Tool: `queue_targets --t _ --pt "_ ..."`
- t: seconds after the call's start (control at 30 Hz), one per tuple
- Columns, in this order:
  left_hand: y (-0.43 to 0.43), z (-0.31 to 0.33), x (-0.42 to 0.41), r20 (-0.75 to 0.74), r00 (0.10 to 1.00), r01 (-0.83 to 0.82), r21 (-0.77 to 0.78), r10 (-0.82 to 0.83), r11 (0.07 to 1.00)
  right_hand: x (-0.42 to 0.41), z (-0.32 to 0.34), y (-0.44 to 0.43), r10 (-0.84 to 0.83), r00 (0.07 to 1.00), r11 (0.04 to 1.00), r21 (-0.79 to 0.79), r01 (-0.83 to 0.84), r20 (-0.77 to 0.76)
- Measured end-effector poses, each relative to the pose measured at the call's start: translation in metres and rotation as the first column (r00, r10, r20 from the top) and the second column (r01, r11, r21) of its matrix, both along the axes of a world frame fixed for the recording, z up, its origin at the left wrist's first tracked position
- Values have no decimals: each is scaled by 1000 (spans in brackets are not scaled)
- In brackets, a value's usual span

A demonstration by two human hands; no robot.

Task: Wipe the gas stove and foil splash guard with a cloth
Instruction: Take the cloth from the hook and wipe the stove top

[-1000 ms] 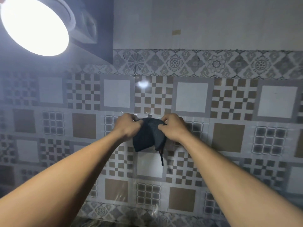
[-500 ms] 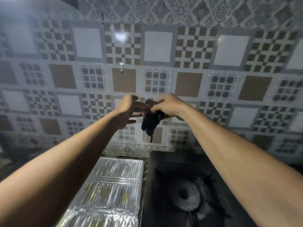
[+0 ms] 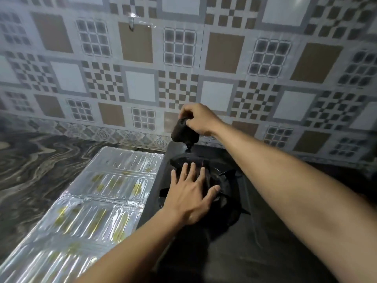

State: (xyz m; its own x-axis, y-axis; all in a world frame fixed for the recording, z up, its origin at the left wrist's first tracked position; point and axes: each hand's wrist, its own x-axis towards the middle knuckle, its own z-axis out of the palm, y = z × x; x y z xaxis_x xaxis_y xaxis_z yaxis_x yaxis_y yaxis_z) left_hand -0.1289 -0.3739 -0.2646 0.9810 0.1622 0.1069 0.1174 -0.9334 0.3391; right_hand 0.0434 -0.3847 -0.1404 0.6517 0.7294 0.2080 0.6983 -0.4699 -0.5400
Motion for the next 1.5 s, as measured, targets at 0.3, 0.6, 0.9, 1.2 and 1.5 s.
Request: queue_targets --t 0.3,0.6,0.9,1.2,1.5 --pt "-3 -11 5 -68 995 -64 134 73 989 16 -57 17 174 984 910 -377 -169 -22" --pt "-4 -12 7 -126 989 -45 195 70 980 54 -88 27 328 938 651 -692 -312 -114" --pt "-5 -9 7 -158 985 -41 187 71 981 93 -100 6 371 912 709 -582 -399 -174" --pt "-13 -3 15 -172 979 -70 206 107 976 106 -99 -46 265 941 771 -540 -337 -209" --pt "-38 -11 43 -105 993 -26 177 45 984 69 -113 -97 12 1000 908 -418 -11 1"
